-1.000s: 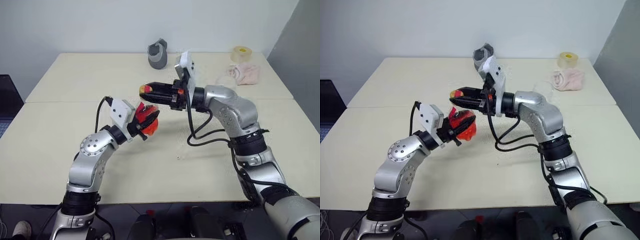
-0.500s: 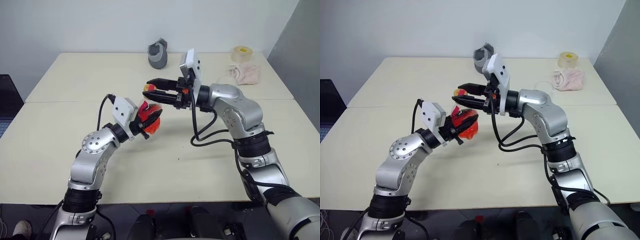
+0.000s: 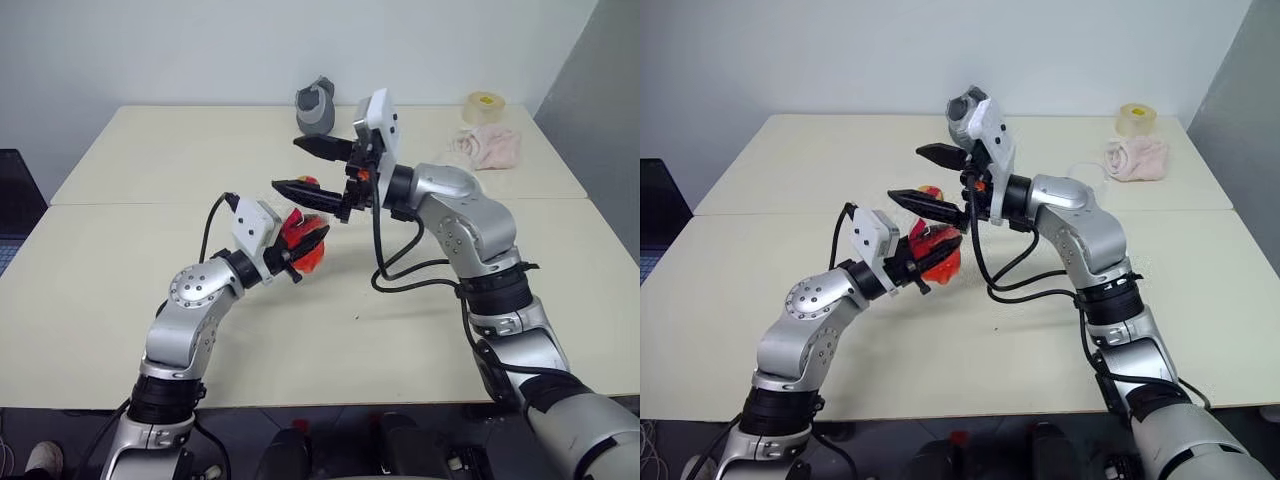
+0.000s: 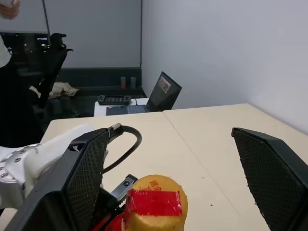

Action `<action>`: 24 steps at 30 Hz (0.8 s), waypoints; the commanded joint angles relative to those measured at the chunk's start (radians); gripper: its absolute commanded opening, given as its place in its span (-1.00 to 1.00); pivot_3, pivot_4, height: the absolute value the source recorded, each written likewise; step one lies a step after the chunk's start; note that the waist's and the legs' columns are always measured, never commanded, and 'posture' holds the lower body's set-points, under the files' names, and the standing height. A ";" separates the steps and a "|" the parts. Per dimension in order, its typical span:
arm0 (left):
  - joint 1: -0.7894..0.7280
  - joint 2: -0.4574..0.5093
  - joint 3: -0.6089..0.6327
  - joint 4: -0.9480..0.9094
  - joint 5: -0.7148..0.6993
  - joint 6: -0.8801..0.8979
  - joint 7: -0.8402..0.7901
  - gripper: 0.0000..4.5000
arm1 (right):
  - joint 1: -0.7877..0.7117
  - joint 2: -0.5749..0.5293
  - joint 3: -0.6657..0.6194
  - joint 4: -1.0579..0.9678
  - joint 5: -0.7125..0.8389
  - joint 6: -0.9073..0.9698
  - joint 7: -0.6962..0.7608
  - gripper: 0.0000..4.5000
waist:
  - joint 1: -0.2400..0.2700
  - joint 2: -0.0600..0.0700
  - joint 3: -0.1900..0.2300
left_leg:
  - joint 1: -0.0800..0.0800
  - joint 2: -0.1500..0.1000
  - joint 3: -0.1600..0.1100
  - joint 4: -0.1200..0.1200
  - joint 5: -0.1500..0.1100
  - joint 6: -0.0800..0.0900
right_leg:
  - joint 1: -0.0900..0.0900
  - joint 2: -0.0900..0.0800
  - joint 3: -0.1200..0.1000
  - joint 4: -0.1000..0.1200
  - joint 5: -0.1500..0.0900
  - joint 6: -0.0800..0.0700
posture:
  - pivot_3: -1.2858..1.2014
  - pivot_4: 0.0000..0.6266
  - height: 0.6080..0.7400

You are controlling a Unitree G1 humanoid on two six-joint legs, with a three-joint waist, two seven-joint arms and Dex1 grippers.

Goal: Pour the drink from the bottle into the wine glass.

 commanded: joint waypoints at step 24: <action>-0.039 -0.014 -0.001 -0.004 -0.002 -0.027 -0.005 -0.42 | 0.077 -0.116 -0.084 -0.156 0.117 0.132 0.025 0.93 | -0.003 0.000 0.000 | 0.001 0.000 0.001 -0.001 0.000 0.000 | 0.000 0.001 0.000 0.000 0.000 0.000 | 0.03 -0.52 1.00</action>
